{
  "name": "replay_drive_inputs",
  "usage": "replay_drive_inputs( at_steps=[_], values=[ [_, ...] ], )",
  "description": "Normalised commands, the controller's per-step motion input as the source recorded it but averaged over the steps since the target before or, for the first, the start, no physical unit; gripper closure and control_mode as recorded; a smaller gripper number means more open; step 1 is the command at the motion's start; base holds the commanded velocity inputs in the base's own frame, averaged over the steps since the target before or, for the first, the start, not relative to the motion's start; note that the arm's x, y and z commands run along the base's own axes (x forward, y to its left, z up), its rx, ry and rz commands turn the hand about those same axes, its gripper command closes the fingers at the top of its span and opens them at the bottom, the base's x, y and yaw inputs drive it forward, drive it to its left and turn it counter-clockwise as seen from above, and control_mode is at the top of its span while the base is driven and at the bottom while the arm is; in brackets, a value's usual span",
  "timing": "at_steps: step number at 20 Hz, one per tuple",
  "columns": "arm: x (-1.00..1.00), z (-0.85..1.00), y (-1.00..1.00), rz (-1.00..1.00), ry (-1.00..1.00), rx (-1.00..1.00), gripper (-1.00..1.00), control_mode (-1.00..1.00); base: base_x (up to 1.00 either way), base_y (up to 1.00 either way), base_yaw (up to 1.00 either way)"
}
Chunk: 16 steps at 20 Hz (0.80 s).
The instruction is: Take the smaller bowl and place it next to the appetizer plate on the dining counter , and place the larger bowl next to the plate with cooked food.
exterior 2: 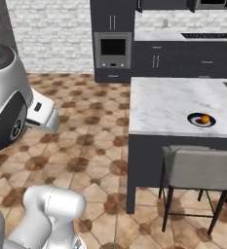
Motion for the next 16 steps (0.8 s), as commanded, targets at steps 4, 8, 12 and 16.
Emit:
replay_drive_inputs(
  at_steps=[4,8,12,16],
  values=[
    [0.00,0.00,0.00,0.00,0.00,0.00,1.00,1.00,-0.15,-1.00,-0.12],
    [0.00,0.00,0.00,0.00,0.00,0.00,1.00,1.00,-0.07,-1.00,-0.13],
    [0.00,0.00,0.00,0.00,0.00,0.00,1.00,1.00,-0.03,-1.00,-0.15],
    [0.00,0.00,0.00,0.00,0.00,0.00,1.00,1.00,-0.01,-1.00,-0.16]
  ],
)
